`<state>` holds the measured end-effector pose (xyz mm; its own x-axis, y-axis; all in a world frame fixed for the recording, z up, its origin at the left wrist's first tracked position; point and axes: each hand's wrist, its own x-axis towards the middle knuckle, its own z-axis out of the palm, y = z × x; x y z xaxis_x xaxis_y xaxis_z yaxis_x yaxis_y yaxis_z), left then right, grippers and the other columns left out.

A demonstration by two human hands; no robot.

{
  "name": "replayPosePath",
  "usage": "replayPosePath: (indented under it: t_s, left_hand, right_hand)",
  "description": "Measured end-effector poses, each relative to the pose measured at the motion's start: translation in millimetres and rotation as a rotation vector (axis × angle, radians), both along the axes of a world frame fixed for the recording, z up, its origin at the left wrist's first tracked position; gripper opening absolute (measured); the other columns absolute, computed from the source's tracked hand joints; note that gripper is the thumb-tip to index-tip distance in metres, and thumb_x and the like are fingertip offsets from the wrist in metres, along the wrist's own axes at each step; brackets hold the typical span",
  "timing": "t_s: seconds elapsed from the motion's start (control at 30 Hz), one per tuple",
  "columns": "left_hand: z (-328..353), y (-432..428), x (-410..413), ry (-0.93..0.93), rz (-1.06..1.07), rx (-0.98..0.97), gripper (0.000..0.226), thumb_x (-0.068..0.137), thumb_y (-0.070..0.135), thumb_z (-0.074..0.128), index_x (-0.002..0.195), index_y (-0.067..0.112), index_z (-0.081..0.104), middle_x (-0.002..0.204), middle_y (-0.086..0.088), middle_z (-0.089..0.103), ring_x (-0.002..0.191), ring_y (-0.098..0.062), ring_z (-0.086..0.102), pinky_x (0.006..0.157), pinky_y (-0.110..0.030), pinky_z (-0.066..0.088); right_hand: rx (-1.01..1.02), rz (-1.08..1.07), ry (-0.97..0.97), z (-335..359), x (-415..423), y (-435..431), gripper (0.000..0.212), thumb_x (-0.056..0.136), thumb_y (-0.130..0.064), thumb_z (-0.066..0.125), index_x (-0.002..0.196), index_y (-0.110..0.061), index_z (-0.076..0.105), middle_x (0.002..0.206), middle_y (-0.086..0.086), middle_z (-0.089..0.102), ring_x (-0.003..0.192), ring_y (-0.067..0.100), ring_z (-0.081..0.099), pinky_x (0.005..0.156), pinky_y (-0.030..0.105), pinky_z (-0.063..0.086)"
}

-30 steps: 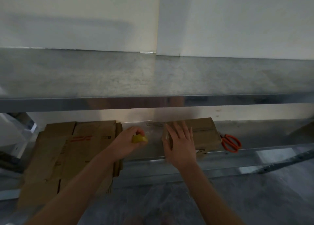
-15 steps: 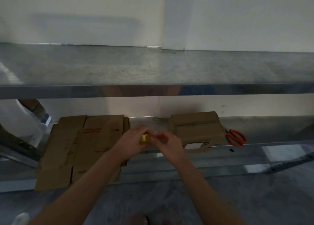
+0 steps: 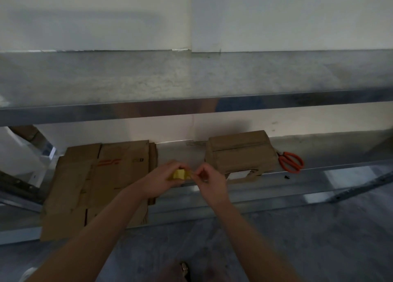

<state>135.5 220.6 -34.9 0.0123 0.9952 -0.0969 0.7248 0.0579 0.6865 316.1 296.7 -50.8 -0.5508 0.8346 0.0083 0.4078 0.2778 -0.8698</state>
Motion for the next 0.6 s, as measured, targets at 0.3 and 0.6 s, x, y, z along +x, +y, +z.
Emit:
replayPosePath:
  t_s: [0.3, 0.6]
  left_hand:
    - [-32, 4, -8, 0.031, 0.164, 0.075, 0.058, 0.081, 0.04, 0.073, 0.133, 0.028, 0.052, 0.124, 0.012, 0.06, 0.11, -0.007, 0.059, 0.085, -0.02, 0.045]
    - [-52, 19, -24, 0.375, -0.049, 0.091, 0.053, 0.09, 0.04, 0.059, 0.14, 0.028, 0.047, 0.125, 0.002, 0.063, 0.11, -0.021, 0.055, 0.095, -0.031, 0.04]
  right_hand:
    - [0.033, -0.041, 0.05, -21, -7, -24, 0.021, 0.088, -0.014, 0.071, 0.076, -0.013, 0.054, 0.071, -0.003, 0.06, 0.069, 0.01, 0.056, 0.062, 0.016, 0.043]
    - [-0.239, -0.267, 0.038, -43, -9, -4, 0.026, 0.09, -0.015, 0.069, 0.072, -0.021, 0.051, 0.07, -0.006, 0.058, 0.069, 0.008, 0.055, 0.07, 0.033, 0.051]
